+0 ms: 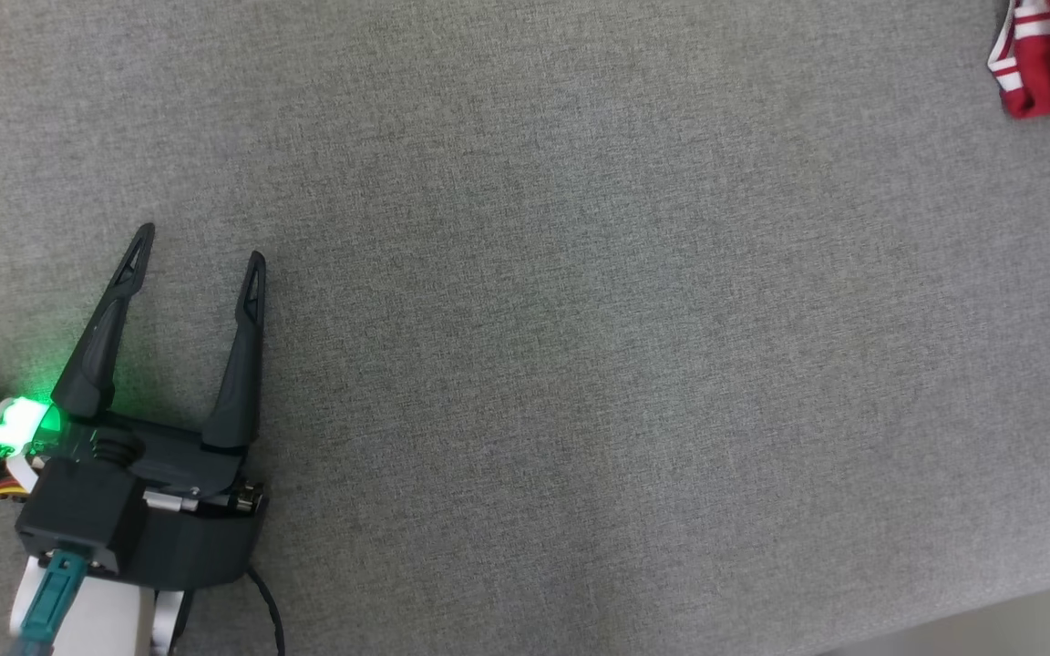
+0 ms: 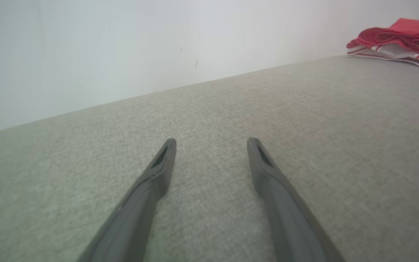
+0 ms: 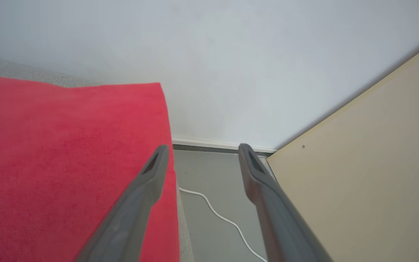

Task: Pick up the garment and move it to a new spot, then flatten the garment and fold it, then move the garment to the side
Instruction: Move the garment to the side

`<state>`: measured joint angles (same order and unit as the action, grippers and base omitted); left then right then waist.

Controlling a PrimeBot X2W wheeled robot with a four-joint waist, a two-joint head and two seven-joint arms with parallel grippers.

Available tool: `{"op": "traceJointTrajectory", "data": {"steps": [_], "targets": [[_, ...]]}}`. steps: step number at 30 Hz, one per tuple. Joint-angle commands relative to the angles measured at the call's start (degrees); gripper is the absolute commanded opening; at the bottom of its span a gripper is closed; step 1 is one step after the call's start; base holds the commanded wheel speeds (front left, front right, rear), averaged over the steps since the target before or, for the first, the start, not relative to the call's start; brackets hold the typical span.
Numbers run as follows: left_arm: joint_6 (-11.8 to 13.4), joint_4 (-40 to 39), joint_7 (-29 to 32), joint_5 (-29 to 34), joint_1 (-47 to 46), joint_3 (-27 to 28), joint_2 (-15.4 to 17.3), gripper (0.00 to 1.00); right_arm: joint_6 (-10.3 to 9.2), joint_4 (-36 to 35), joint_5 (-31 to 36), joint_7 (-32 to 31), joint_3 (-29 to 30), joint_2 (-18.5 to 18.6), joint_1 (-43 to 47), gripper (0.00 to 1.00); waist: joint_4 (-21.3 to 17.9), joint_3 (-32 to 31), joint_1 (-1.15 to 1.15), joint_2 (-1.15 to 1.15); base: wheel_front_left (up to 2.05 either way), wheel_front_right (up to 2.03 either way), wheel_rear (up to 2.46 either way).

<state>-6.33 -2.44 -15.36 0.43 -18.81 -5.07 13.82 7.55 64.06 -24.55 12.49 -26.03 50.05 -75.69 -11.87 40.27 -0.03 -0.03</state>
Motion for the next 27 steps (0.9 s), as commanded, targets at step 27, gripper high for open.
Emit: {"op": "traceJointTrajectory", "data": {"steps": [27], "targets": [[4.98, 4.28, 0.19, -6.16, 14.37, 6.25, -5.01, 1.0, -0.18, -28.16, 8.3, 2.63, 17.5, -15.88, 27.16, 1.0, 6.0, -27.67, 0.03, 0.03, 0.0, 0.0, 0.0]]}}
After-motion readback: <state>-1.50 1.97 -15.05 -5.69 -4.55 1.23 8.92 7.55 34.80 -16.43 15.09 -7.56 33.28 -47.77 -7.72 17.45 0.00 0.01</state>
